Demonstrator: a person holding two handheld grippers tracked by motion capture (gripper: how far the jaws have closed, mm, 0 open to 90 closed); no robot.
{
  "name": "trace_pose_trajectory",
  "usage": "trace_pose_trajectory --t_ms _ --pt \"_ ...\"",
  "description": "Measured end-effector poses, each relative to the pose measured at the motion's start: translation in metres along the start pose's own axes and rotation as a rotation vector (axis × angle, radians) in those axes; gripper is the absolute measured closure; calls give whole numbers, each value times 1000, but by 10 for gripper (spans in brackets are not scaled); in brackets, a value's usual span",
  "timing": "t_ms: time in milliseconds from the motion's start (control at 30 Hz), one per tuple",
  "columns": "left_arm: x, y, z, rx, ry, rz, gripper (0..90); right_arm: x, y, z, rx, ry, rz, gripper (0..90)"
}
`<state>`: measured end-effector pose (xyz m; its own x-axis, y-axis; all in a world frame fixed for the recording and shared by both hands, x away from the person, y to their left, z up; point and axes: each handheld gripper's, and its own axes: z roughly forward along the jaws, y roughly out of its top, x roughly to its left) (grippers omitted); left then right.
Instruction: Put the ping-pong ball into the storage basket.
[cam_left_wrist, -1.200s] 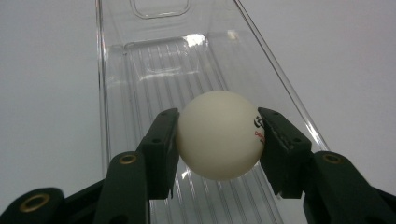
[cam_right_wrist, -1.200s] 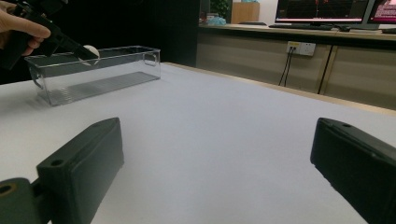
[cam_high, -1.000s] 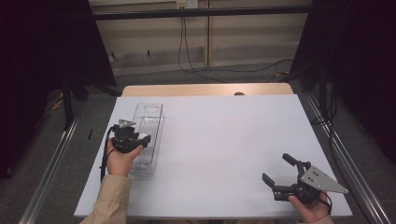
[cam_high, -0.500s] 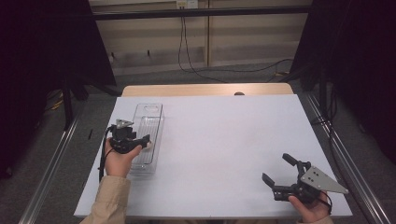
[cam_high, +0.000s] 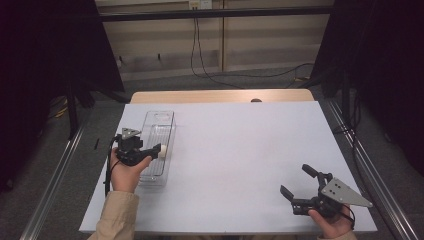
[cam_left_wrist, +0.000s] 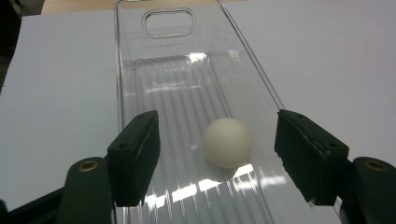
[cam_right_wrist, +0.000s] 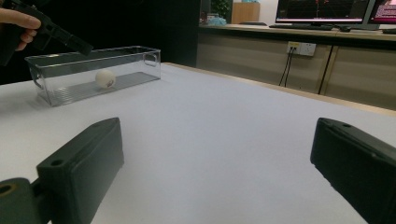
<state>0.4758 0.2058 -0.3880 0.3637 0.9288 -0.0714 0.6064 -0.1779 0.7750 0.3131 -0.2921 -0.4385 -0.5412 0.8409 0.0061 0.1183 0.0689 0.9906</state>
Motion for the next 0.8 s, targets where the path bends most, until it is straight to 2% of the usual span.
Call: trace_pose_trajectory --t_ms 567,800 --pt "-2 -4 -10 -57 -4 -18 217 1 0 -1 -2 1 -1 19" --pt "-4 -8 -14 -75 -22 -19 190 0 0 -2 4 -3 2 19"
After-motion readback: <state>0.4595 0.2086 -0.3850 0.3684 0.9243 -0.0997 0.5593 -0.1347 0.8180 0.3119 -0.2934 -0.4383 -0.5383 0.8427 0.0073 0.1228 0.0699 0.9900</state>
